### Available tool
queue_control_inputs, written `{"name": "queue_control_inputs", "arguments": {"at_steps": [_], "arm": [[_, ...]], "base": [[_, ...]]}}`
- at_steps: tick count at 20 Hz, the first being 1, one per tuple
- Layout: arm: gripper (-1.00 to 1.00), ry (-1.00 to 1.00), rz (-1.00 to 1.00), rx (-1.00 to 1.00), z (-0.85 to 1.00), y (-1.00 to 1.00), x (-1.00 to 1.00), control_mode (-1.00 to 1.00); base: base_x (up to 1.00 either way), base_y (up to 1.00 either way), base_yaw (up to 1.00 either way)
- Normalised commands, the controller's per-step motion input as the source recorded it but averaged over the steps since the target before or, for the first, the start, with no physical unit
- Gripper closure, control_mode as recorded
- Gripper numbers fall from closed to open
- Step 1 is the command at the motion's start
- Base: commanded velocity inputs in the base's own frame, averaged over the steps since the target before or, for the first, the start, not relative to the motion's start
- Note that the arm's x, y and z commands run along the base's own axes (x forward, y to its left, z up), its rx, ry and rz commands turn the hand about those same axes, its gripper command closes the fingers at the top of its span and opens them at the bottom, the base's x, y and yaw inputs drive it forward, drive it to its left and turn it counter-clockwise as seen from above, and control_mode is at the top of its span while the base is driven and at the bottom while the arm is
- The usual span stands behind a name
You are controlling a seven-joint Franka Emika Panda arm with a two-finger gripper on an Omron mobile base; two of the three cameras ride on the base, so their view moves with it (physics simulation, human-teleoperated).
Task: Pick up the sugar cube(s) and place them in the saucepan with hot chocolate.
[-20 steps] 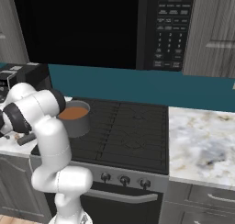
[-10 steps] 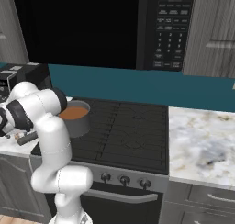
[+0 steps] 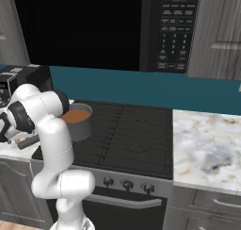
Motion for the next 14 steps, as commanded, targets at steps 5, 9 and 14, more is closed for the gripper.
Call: {"name": "queue_control_inputs", "arguments": {"at_steps": [5,9,14], "arm": [[-1.00,0.00,0.00,0.00,0.00,0.00,-0.03,-1.00],[1.00,0.00,0.00,0.00,0.00,0.00,-0.06,-1.00],[1.00,0.00,0.00,0.00,0.00,0.00,-0.06,-1.00]], "base": [[0.00,0.00,0.00],[0.00,0.00,0.00],[0.00,0.00,0.00]]}}
